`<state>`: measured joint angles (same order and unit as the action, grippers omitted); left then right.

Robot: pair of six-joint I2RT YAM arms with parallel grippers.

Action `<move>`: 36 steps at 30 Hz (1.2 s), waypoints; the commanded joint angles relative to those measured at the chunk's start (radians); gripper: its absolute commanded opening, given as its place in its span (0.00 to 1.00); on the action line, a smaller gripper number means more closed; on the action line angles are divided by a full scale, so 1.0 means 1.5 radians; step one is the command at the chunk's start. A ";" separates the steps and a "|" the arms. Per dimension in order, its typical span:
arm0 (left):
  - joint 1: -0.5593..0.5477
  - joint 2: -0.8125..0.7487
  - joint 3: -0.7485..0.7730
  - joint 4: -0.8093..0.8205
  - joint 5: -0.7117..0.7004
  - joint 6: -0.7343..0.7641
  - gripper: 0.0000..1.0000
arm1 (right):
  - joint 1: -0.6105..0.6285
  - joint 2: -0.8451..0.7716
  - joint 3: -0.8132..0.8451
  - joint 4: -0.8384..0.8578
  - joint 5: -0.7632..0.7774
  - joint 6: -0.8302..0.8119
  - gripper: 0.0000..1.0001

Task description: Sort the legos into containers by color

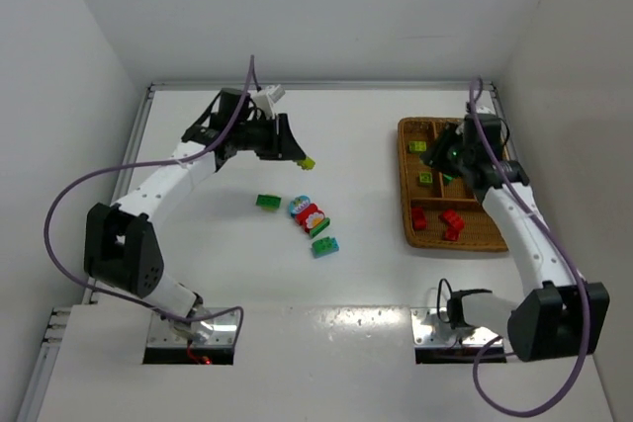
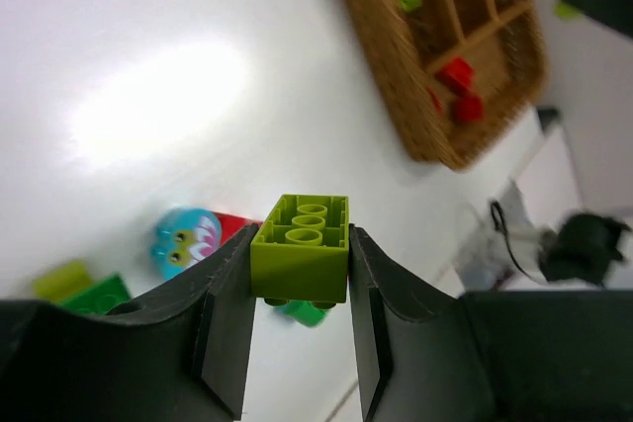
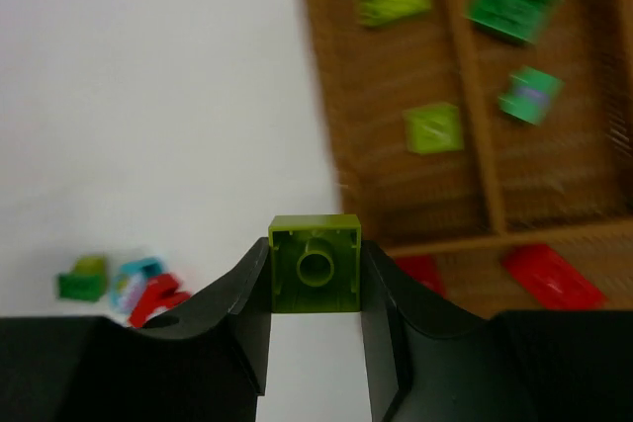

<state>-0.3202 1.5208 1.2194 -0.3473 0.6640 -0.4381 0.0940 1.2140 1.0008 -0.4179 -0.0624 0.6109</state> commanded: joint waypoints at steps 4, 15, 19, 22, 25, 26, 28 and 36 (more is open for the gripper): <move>-0.107 0.018 0.098 -0.128 -0.314 -0.019 0.00 | -0.113 -0.072 -0.106 -0.085 0.137 0.058 0.25; -0.191 0.083 0.159 -0.128 -0.351 -0.032 0.00 | -0.141 -0.059 -0.132 -0.033 0.003 0.058 0.25; -0.198 0.090 0.165 -0.128 -0.351 -0.032 0.00 | -0.131 0.004 -0.109 0.014 -0.030 0.059 0.25; -0.198 0.096 0.171 -0.128 -0.351 -0.032 0.00 | -0.117 0.090 -0.079 0.082 -0.028 0.075 0.25; -0.204 0.096 0.171 -0.128 -0.344 -0.032 0.00 | -0.108 0.174 -0.030 0.100 -0.011 0.075 0.29; -0.204 0.102 0.171 -0.128 -0.344 -0.032 0.00 | -0.102 0.192 -0.014 0.106 0.001 0.075 0.32; -0.210 0.110 0.171 -0.128 -0.344 -0.038 0.00 | -0.080 0.240 0.034 0.106 0.029 0.069 0.41; -0.223 0.168 0.257 -0.135 -0.335 -0.044 0.00 | -0.064 0.327 0.157 0.038 0.105 0.069 0.79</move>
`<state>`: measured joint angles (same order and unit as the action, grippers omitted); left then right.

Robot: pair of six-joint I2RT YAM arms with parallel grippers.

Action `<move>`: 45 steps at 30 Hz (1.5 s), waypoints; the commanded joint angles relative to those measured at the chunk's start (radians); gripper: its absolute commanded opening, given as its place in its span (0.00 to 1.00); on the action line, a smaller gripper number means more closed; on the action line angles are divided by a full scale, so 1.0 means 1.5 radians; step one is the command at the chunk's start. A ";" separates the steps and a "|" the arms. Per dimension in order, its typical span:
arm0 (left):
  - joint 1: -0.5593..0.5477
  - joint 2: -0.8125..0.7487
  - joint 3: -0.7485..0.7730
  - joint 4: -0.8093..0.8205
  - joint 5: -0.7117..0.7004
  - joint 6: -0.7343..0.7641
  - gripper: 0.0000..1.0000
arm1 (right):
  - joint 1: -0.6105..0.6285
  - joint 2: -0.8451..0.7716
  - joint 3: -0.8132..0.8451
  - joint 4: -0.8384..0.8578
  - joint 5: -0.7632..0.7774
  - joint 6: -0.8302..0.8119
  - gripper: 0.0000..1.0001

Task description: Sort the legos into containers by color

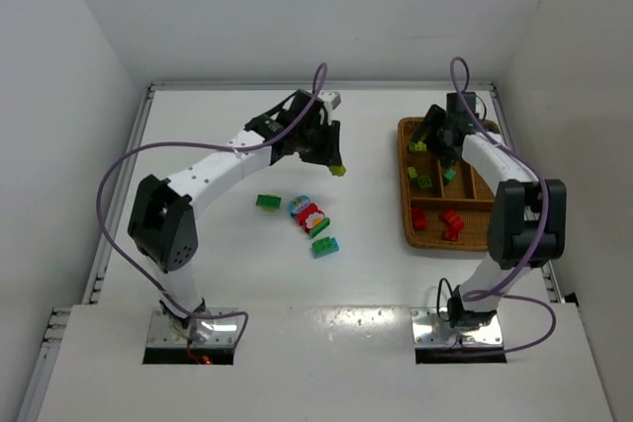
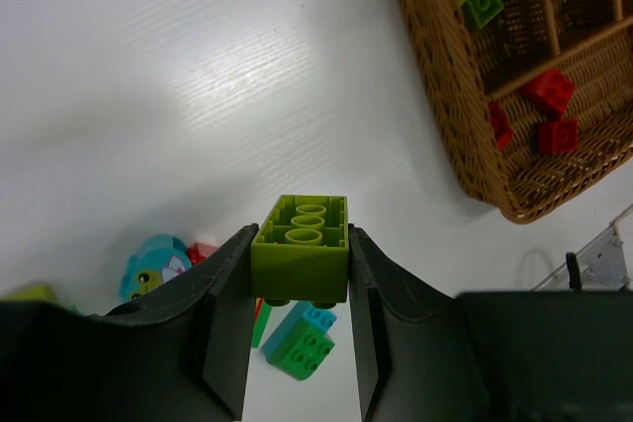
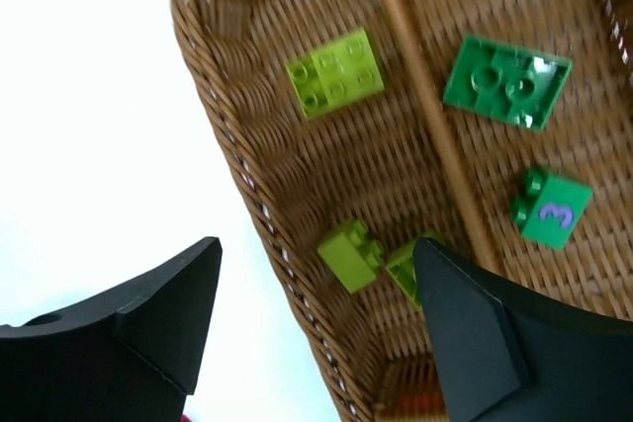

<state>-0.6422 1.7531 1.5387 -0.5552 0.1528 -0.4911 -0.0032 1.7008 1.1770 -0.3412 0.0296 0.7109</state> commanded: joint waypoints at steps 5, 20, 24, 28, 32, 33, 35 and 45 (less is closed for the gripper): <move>-0.022 0.077 0.127 0.004 0.030 -0.009 0.00 | 0.001 -0.130 -0.014 0.014 0.066 0.010 0.76; -0.079 0.438 0.528 0.127 0.114 -0.086 0.00 | 0.001 -0.702 -0.224 -0.238 0.230 0.066 0.78; -0.079 0.512 0.570 0.183 0.114 -0.122 0.05 | 0.001 -0.748 -0.224 -0.269 0.214 0.066 0.78; -0.085 0.553 0.622 0.231 0.121 -0.149 0.29 | 0.001 -0.746 -0.211 -0.284 0.213 0.066 0.78; -0.085 0.561 0.622 0.260 0.121 -0.155 0.62 | 0.001 -0.732 -0.205 -0.278 0.199 0.066 0.78; -0.085 0.561 0.622 0.260 0.121 -0.155 0.75 | 0.001 -0.723 -0.205 -0.278 0.199 0.060 0.78; -0.085 0.561 0.622 0.260 0.121 -0.161 0.99 | 0.001 -0.716 -0.199 -0.272 0.199 0.060 0.78; -0.035 0.319 0.459 0.127 0.084 -0.064 1.00 | 0.001 -0.642 -0.205 -0.200 0.038 -0.041 0.78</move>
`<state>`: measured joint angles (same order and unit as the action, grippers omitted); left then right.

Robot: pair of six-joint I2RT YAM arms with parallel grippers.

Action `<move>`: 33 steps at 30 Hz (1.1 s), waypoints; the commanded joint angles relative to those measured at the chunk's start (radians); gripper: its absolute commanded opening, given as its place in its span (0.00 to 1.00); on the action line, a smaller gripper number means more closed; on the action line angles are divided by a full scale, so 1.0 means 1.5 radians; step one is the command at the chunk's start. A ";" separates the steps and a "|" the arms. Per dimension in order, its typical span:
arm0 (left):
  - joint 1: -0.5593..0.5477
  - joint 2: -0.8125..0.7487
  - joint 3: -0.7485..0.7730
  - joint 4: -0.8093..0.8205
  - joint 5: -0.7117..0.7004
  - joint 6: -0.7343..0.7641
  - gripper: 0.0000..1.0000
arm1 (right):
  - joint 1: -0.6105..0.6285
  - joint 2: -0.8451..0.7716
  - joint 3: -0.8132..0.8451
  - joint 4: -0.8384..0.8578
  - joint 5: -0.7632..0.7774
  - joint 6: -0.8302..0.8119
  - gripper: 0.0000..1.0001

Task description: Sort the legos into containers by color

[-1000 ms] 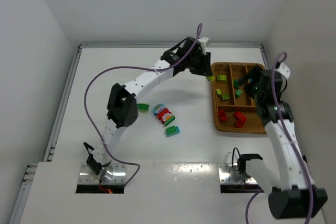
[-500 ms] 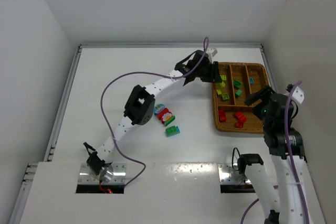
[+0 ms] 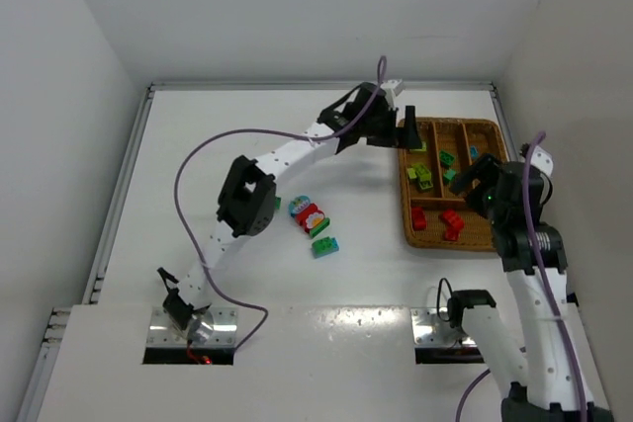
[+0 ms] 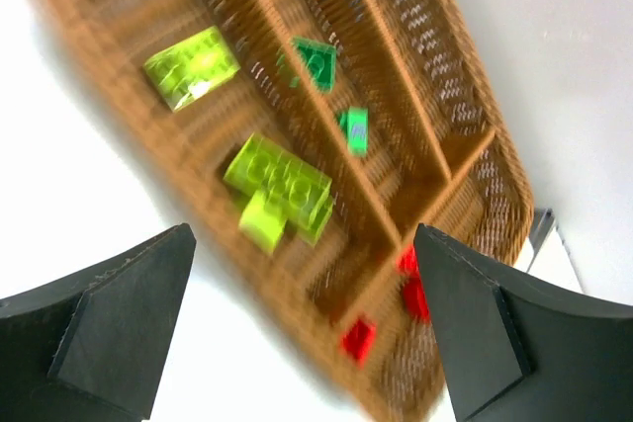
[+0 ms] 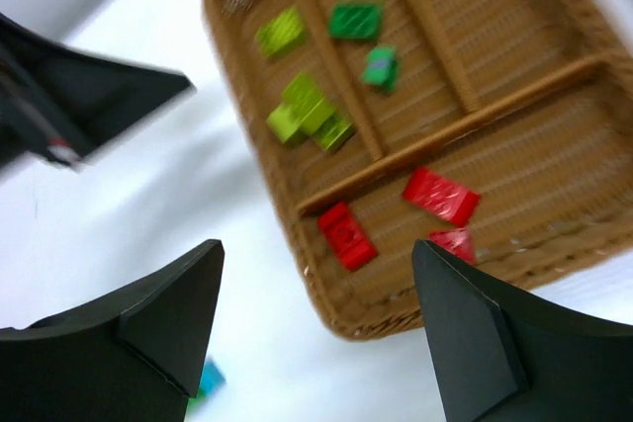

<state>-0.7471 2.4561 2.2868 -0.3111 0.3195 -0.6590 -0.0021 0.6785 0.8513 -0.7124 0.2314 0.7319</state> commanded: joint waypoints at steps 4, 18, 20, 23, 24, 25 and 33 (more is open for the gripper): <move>0.085 -0.325 -0.208 -0.113 -0.156 0.092 1.00 | 0.107 0.138 -0.004 0.101 -0.227 -0.082 0.74; 0.407 -0.830 -0.803 -0.215 -0.348 0.018 1.00 | 0.604 0.716 0.331 0.137 -0.057 -0.178 0.77; 0.446 -0.855 -0.829 -0.215 -0.322 0.018 1.00 | 0.626 0.812 0.424 0.110 -0.109 -0.295 0.77; 0.530 -0.854 -0.845 -0.232 -0.267 0.039 1.00 | 0.652 0.930 0.559 0.065 -0.067 -0.400 0.77; 0.552 -0.854 -0.845 -0.232 -0.255 0.050 1.00 | 0.652 0.948 0.577 0.065 -0.057 -0.412 0.77; 0.574 -0.854 -0.845 -0.238 -0.229 0.050 1.00 | 0.652 0.961 0.595 0.079 -0.057 -0.424 0.77; 0.682 -0.862 -0.858 -0.238 -0.160 0.063 1.00 | 0.618 1.107 0.754 0.074 -0.083 -0.477 0.77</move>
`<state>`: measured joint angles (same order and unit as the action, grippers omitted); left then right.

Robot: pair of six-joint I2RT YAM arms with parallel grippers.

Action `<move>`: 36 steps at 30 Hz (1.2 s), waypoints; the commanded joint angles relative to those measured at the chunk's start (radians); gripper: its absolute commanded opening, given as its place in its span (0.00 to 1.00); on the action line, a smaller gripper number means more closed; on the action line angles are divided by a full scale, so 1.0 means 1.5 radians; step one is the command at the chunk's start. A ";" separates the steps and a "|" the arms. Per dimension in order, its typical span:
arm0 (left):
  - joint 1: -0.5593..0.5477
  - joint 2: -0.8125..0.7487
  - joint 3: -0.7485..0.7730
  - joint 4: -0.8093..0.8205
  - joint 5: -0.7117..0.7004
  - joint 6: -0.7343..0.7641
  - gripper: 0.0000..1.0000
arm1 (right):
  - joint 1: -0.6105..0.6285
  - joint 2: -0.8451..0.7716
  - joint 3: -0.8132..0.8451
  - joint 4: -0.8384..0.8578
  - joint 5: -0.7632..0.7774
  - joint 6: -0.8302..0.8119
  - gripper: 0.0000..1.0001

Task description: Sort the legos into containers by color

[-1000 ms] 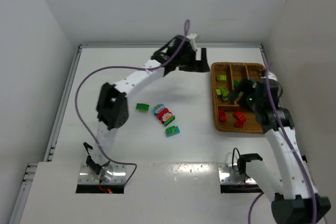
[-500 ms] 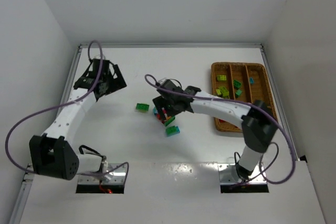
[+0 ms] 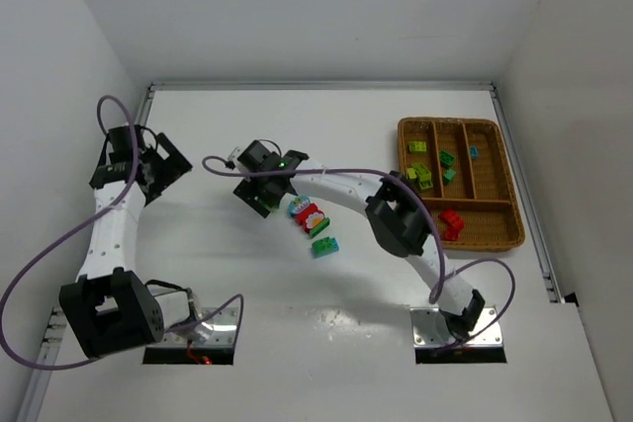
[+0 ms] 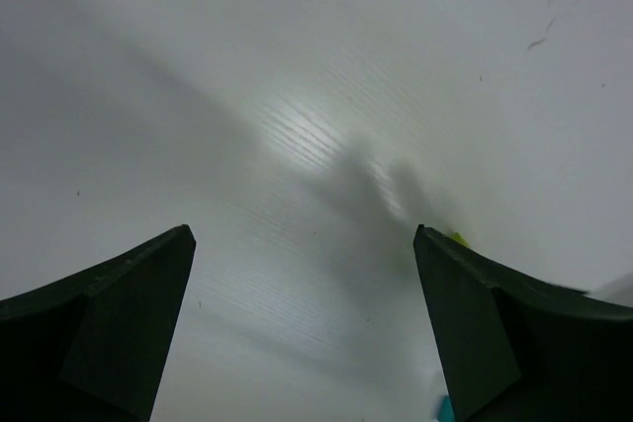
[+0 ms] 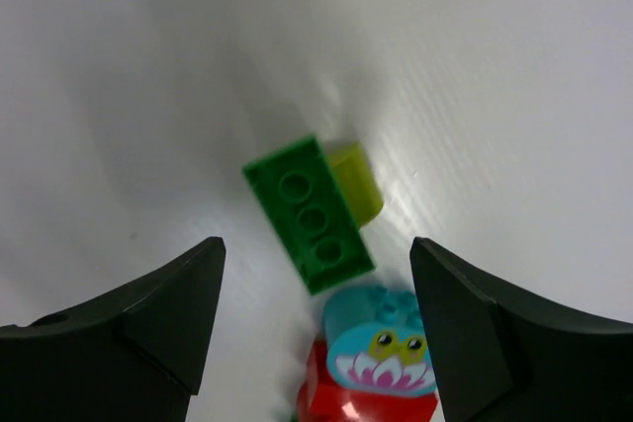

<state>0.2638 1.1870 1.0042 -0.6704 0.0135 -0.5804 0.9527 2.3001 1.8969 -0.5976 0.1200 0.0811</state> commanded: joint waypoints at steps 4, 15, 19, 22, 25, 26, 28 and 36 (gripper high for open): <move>0.024 -0.016 -0.009 0.007 0.062 0.004 1.00 | -0.025 0.059 0.074 0.012 -0.026 -0.037 0.69; 0.031 -0.010 -0.009 0.020 0.104 0.012 0.97 | -0.045 0.030 0.028 0.066 -0.081 0.013 0.20; 0.023 -0.010 -0.036 0.080 0.224 0.034 0.96 | -0.098 -0.088 -0.107 0.146 -0.199 0.088 0.14; -0.001 -0.016 -0.078 0.159 0.401 0.022 0.95 | -0.174 -0.232 -0.257 0.263 -0.330 0.166 0.14; -0.039 -0.030 -0.112 0.260 0.509 0.002 0.93 | -0.234 -0.341 -0.366 0.293 -0.416 0.197 0.14; -0.049 -0.030 -0.112 0.268 0.522 0.002 0.93 | -0.245 -0.360 -0.367 0.293 -0.431 0.205 0.14; -0.085 -0.030 -0.112 0.287 0.553 0.012 0.93 | -0.277 -0.415 -0.416 0.306 -0.489 0.224 0.14; -0.226 0.010 -0.112 0.405 0.697 0.005 0.93 | -0.336 -0.532 -0.573 0.467 -0.683 0.360 0.14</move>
<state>-0.0196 1.1942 0.8268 -0.1864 0.9260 -0.5659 0.4660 1.5459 1.0966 -0.0566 -0.7235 0.5003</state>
